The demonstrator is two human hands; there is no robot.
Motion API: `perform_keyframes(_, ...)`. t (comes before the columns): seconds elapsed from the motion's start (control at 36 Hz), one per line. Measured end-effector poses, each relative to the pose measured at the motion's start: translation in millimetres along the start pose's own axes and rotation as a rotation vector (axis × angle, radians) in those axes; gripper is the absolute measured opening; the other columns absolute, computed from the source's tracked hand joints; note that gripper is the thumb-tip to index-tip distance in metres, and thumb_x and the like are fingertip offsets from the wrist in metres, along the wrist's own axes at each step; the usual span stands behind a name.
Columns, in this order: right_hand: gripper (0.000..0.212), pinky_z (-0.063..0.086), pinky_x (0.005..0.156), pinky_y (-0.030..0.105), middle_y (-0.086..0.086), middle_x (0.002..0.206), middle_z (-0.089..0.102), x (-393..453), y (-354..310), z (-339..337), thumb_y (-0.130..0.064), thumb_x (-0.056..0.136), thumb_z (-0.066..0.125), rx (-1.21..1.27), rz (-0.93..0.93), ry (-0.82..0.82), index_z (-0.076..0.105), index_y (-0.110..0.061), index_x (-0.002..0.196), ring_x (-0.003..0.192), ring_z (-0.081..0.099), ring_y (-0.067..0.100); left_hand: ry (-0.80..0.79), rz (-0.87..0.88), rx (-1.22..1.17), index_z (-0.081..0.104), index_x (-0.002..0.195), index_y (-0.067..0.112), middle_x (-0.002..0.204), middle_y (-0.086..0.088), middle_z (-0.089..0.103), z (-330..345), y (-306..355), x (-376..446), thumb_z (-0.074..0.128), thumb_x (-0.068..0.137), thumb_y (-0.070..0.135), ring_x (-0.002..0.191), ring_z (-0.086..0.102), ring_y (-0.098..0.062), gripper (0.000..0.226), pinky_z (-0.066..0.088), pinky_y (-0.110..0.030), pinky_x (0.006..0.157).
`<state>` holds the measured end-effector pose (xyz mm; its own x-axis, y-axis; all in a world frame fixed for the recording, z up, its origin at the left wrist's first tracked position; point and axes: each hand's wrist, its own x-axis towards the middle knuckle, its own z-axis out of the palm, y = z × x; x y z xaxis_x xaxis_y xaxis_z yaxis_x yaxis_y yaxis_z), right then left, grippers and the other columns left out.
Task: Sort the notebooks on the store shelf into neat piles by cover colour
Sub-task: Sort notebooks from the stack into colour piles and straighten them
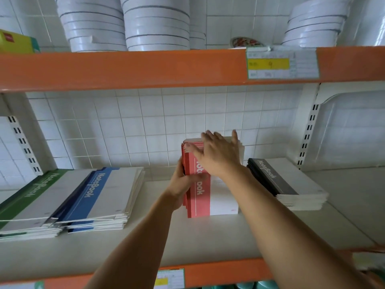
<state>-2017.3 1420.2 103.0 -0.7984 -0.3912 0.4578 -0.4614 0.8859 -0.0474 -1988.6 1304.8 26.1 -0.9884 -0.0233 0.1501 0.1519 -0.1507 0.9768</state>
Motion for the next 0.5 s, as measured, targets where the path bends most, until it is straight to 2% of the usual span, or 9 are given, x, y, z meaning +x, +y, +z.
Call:
perform_keyframes(0.06, 0.087, -0.002, 0.115, 0.058, 0.002, 0.154, 0.032, 3.2, 0.6, -5.1, -0.072, 0.088, 0.007, 0.010, 0.002, -0.092, 0.033, -0.013, 0.146, 0.142, 0.027, 0.018, -0.005, -0.006, 0.015, 0.039, 0.137, 0.023, 0.106, -0.008, 0.066, -0.3, 2.0, 0.5, 0.072, 0.059, 0.008, 0.084, 0.068, -0.016, 0.086, 0.054, -0.024, 0.064)
perform_keyframes(0.17, 0.085, -0.011, 0.114, 0.056, -0.001, 0.161, 0.005, 3.7, -8.7, -14.4, -0.071, 0.088, 0.007, 0.022, -0.044, -0.128, 0.010, -0.017, 0.153, 0.148, 0.000, 0.017, -0.015, -0.001, 0.028, 0.038, 0.137, 0.026, 0.111, -0.010, 0.067, -0.3, 2.4, 0.6, 0.074, 0.060, 0.009, 0.092, 0.068, -0.022, 0.087, 0.054, -0.027, 0.067)
perform_keyframes(0.25, 0.080, -0.006, 0.115, 0.057, -0.003, 0.160, 0.014, 0.9, -14.7, -10.4, -0.071, 0.089, 0.010, 0.050, -0.109, -0.204, 0.023, -0.021, 0.151, 0.147, 0.012, 0.016, -0.009, -0.004, 0.019, 0.042, 0.131, 0.025, 0.103, -0.007, 0.068, 0.5, 3.8, -0.1, 0.071, 0.058, 0.006, 0.082, 0.069, -0.016, 0.081, 0.053, -0.025, 0.064)
perform_keyframes(0.31, 0.081, -0.006, 0.115, 0.058, -0.003, 0.159, 0.018, 3.4, -13.1, -9.1, -0.072, 0.089, 0.009, 0.044, -0.110, -0.195, 0.026, -0.021, 0.150, 0.146, 0.015, 0.016, 0.006, -0.014, 0.025, 0.042, 0.131, 0.022, 0.102, -0.007, 0.068, 0.2, 3.4, 0.7, 0.071, 0.056, 0.005, 0.085, 0.067, -0.017, 0.081, 0.053, -0.028, 0.066)
perform_keyframes(0.42, 0.088, -0.008, 0.114, 0.057, 0.001, 0.160, 0.011, 7.4, 5.9, -10.2, -0.072, 0.086, 0.002, -0.029, 0.079, -0.077, 0.015, -0.016, 0.153, 0.148, 0.005, 0.019, 0.044, -0.046, 0.027, 0.041, 0.130, 0.018, 0.100, -0.005, 0.064, -1.2, 0.3, 2.8, 0.072, 0.056, 0.000, 0.088, 0.063, -0.019, 0.082, 0.052, -0.030, 0.065)
perform_keyframes(0.5, 0.089, -0.004, 0.114, 0.059, 0.001, 0.157, 0.024, 7.9, 26.5, -8.5, -0.072, 0.087, 0.002, -0.008, 0.141, -0.165, 0.029, -0.013, 0.148, 0.146, 0.014, 0.021, 0.050, -0.051, 0.022, 0.042, 0.127, 0.019, 0.099, -0.006, 0.063, -1.9, -2.8, 4.9, 0.070, 0.067, -0.012, 0.088, 0.062, -0.020, 0.073, 0.051, -0.033, 0.066)
